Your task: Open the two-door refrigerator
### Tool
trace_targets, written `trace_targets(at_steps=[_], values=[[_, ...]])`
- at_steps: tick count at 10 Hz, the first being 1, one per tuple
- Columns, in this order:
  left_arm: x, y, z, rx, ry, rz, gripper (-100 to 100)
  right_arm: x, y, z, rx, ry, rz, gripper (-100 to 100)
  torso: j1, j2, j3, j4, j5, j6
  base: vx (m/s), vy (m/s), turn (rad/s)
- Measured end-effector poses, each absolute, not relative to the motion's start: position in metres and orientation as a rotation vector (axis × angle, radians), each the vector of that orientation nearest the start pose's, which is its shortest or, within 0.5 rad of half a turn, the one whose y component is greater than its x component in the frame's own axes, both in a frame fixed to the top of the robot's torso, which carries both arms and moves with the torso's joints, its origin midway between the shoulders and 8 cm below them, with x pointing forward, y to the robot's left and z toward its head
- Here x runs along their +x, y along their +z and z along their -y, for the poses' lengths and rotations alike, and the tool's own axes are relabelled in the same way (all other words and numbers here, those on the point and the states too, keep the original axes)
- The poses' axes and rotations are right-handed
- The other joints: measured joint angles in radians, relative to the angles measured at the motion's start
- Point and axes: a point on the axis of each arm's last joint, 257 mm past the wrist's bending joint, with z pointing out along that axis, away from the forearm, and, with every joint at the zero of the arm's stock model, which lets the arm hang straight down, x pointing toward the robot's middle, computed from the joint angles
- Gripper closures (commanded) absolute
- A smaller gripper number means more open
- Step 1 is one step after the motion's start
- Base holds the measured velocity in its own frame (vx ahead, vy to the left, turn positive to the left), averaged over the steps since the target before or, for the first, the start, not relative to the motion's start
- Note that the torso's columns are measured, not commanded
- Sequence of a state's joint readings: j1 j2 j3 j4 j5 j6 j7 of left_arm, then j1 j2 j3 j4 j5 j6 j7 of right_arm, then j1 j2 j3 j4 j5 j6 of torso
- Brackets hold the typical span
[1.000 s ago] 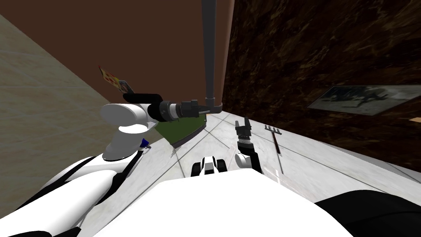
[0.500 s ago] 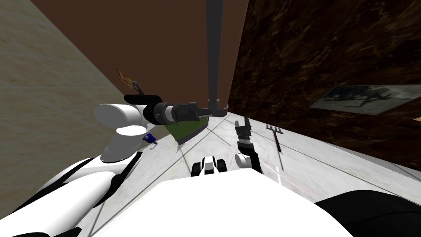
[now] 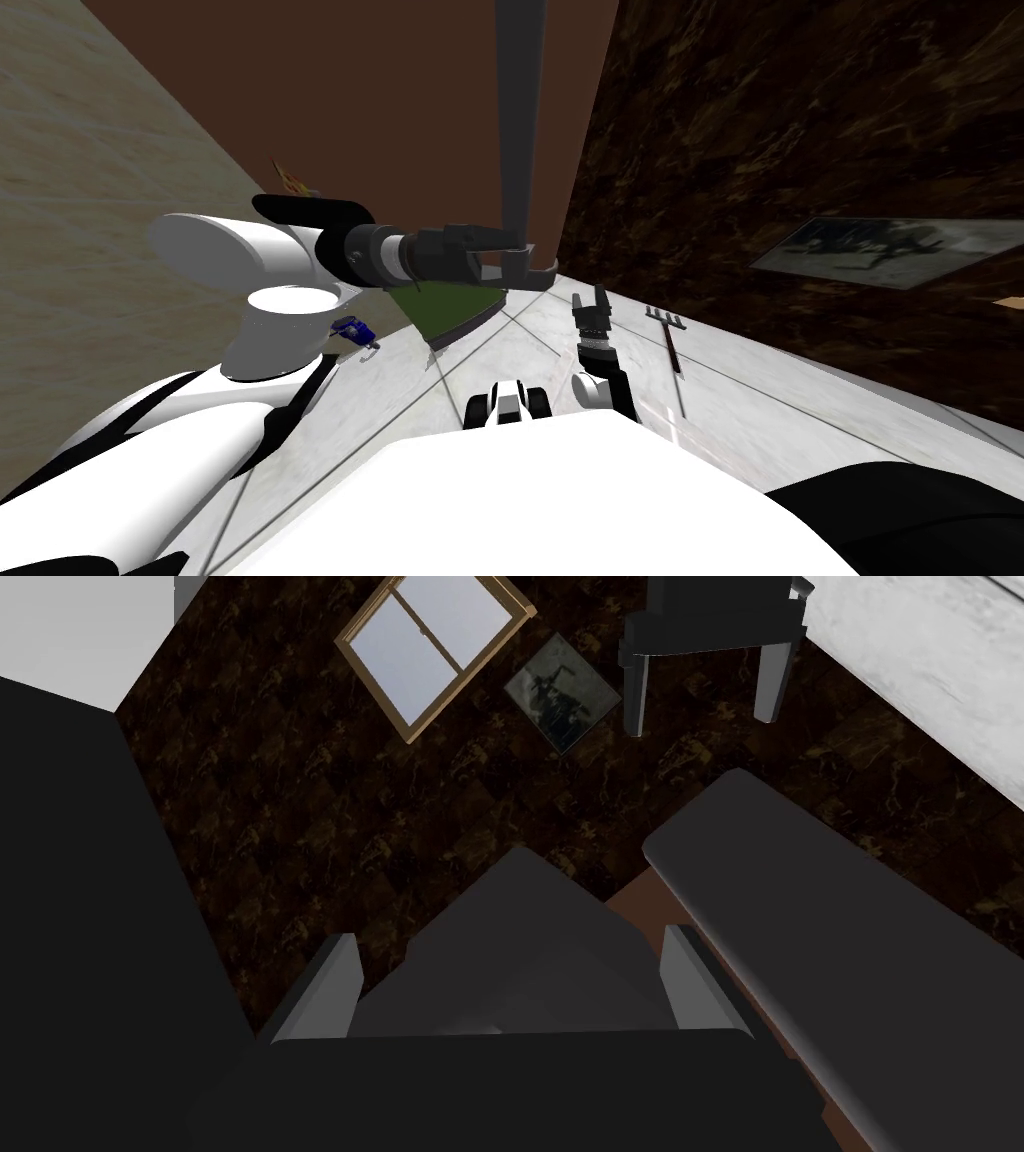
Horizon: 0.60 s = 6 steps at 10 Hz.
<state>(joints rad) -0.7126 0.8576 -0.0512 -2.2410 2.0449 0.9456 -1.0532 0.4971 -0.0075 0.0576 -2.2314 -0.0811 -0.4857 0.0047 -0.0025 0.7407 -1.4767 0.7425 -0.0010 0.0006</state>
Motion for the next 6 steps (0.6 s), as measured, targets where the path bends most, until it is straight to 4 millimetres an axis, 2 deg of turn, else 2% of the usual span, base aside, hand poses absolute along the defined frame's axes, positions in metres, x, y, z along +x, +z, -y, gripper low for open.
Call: trace_targets(at_steps=[3, 4, 6], values=[[0.2702, 0.1553, 0.0021, 0.725, -1.724, -1.876, -100, 0.3574, 0.0000, 0.2705, 0.760, 1.392, -0.613, 0, 0.004, 0.014, 0.005, 0.010, 0.002, -0.001, 0.020, -0.023, 0.001], [0.2705, 0.1539, 0.0022, 0.723, -1.724, -1.884, 0, 0.3575, -0.0001, 0.2705, 0.760, 1.392, -0.613, 0, 0.004, 0.013, 0.007, 0.006, 0.001, -0.001, 0.012, 0.000, -0.003], [0.2711, 0.1500, 0.0022, 0.720, -1.724, -1.897, 0, 0.3575, -0.0001, 0.2705, 0.760, 1.392, -0.613, 0, -0.001, 0.005, 0.004, 0.001, -0.001, -0.001, 0.004, 0.005, 0.001]])
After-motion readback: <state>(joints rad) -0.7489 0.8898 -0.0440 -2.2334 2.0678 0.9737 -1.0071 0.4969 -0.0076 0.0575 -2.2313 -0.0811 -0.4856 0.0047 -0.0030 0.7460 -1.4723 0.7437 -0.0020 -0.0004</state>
